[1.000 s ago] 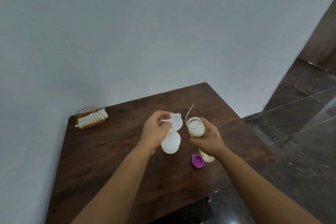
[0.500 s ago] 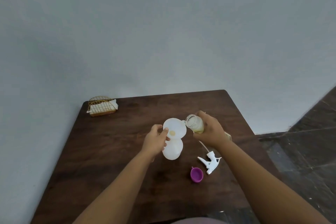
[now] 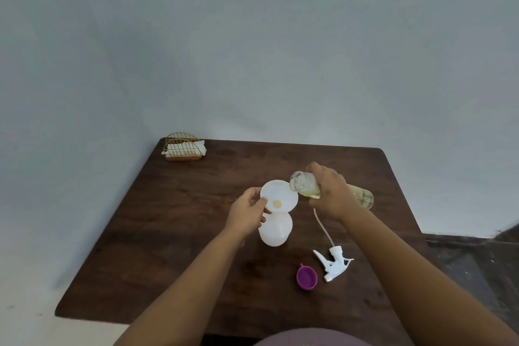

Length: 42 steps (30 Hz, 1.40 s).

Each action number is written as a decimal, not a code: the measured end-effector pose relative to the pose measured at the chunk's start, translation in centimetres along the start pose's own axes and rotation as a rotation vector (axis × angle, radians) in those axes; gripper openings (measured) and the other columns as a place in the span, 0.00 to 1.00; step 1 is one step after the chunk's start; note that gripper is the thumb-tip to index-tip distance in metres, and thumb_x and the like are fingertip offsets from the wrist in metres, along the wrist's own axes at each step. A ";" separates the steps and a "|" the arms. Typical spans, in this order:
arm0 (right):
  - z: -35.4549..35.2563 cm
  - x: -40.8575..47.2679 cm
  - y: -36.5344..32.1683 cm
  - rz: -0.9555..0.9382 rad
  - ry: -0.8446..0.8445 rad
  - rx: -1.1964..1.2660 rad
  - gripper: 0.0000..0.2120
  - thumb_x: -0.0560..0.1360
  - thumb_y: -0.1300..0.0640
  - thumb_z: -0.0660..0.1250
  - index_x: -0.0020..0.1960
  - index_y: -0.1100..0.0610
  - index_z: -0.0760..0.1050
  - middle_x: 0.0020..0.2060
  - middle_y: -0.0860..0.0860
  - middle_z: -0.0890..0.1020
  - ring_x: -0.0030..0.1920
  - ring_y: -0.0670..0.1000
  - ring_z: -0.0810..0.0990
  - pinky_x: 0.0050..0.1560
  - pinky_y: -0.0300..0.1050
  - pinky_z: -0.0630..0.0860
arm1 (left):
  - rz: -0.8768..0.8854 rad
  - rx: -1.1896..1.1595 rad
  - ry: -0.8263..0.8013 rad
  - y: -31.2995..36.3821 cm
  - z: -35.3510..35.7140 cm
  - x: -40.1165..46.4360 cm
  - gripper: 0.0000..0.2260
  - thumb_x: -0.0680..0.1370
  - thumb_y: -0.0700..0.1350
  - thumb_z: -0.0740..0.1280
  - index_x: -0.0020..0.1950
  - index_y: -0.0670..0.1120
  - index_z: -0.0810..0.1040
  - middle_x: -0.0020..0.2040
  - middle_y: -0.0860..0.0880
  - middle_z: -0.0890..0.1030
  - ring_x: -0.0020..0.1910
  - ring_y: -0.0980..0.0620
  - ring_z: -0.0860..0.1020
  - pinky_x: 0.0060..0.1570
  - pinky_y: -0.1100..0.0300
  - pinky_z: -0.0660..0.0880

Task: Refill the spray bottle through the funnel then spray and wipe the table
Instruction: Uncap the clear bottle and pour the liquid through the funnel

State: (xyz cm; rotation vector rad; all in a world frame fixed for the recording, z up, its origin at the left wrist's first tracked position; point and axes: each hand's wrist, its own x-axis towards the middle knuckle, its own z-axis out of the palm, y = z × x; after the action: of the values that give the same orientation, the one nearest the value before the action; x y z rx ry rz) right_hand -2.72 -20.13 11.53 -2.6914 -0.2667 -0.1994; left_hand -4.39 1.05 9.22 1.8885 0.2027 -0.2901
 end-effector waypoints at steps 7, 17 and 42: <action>-0.2 1.0 -0.3 -0.047 -0.042 -0.041 0.23 0.62 0.60 0.72 0.55 0.55 0.69 0.46 0.49 0.77 0.46 0.53 0.74 0.48 0.50 0.70 | -0.005 -0.013 0.013 0.0 0.3 0.1 0.10 0.82 0.47 0.62 0.62 0.52 0.75 0.48 0.50 0.83 0.40 0.53 0.80 0.41 0.58 0.79; 0.3 1.8 -0.4 -0.075 -0.047 -0.062 0.21 0.63 0.59 0.72 0.54 0.55 0.69 0.45 0.50 0.77 0.45 0.53 0.74 0.46 0.46 0.65 | 0.007 -0.029 0.007 -0.2 0.4 0.5 0.09 0.82 0.47 0.62 0.61 0.51 0.76 0.48 0.49 0.83 0.40 0.52 0.80 0.45 0.54 0.80; 1.1 2.1 -0.7 -0.075 -0.045 -0.120 0.21 0.64 0.57 0.73 0.54 0.55 0.69 0.44 0.50 0.77 0.44 0.54 0.74 0.45 0.47 0.66 | 0.018 -0.008 -0.021 -0.1 -0.1 1.0 0.10 0.82 0.47 0.62 0.62 0.51 0.75 0.51 0.49 0.82 0.41 0.52 0.80 0.45 0.55 0.80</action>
State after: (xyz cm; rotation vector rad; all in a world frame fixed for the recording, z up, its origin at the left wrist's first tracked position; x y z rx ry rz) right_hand -0.76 -18.74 11.17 -2.8099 -0.3810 -0.1828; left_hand -3.45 1.13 8.85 1.8779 0.1722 -0.2961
